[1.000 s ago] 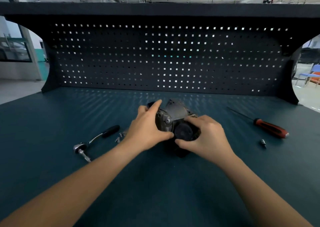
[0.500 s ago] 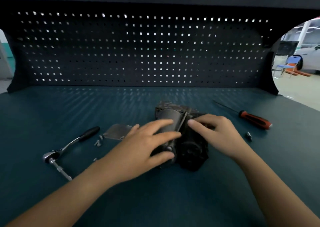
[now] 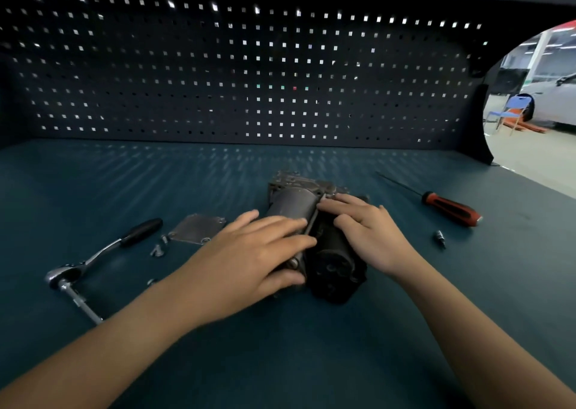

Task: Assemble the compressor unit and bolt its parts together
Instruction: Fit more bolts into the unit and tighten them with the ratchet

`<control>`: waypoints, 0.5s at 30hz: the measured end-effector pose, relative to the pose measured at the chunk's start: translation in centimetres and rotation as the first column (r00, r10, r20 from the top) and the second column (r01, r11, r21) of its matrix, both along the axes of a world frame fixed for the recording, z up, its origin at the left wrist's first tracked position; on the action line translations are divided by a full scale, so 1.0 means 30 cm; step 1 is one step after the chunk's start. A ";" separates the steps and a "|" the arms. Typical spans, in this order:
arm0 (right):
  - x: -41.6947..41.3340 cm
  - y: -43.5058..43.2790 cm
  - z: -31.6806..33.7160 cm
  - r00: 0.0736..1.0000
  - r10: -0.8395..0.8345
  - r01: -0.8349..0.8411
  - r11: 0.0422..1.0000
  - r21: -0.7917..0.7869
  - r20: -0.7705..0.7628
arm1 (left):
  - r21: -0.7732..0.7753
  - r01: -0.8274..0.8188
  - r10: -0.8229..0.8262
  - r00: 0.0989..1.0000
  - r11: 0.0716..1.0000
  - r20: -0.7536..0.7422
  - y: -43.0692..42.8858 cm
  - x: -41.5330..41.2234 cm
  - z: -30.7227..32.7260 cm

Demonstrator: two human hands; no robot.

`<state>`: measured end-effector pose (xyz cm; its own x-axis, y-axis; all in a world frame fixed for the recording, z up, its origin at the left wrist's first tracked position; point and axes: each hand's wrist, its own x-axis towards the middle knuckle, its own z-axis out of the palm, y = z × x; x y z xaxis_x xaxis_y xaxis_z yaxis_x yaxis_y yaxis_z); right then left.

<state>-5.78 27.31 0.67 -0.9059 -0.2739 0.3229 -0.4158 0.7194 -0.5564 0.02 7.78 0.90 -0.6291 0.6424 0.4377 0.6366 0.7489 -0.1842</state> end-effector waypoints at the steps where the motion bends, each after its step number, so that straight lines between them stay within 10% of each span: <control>1: 0.001 0.002 -0.003 1.000 0.017 -0.016 0.999 -0.030 0.009 | -0.037 -0.005 0.005 1.000 0.999 -0.002 -0.002 -0.007 0.010; 15: 0.026 -0.025 -0.038 0.998 0.053 -0.047 0.965 -0.259 0.014 | 0.035 -0.002 0.006 0.994 0.999 -0.109 0.028 0.004 -0.030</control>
